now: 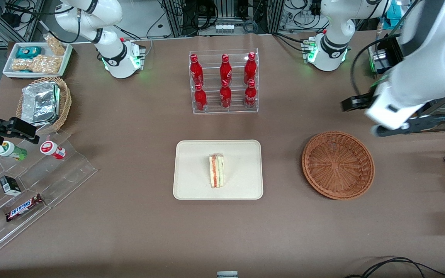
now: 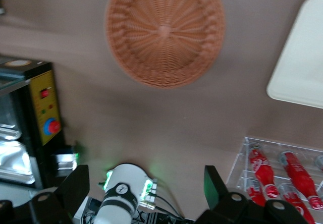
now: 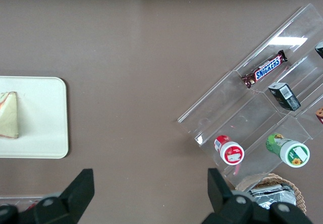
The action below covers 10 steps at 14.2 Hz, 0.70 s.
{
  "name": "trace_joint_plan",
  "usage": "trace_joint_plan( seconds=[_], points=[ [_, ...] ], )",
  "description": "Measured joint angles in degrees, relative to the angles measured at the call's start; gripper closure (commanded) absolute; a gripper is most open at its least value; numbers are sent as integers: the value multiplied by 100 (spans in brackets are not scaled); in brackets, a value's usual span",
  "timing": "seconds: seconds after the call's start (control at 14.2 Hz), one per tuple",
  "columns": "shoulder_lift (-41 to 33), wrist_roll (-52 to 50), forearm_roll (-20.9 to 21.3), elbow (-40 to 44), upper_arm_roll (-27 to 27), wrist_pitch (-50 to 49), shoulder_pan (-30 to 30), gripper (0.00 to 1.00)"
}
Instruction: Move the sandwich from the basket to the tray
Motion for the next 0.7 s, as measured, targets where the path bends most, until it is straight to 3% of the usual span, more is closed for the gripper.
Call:
trace_joint_plan(
  seconds=[0.35, 0.7],
  points=[
    [-531, 722, 119, -531, 14, -35, 456, 0],
    [-1117, 1914, 115, -853, 176, 95, 506, 0]
  ],
)
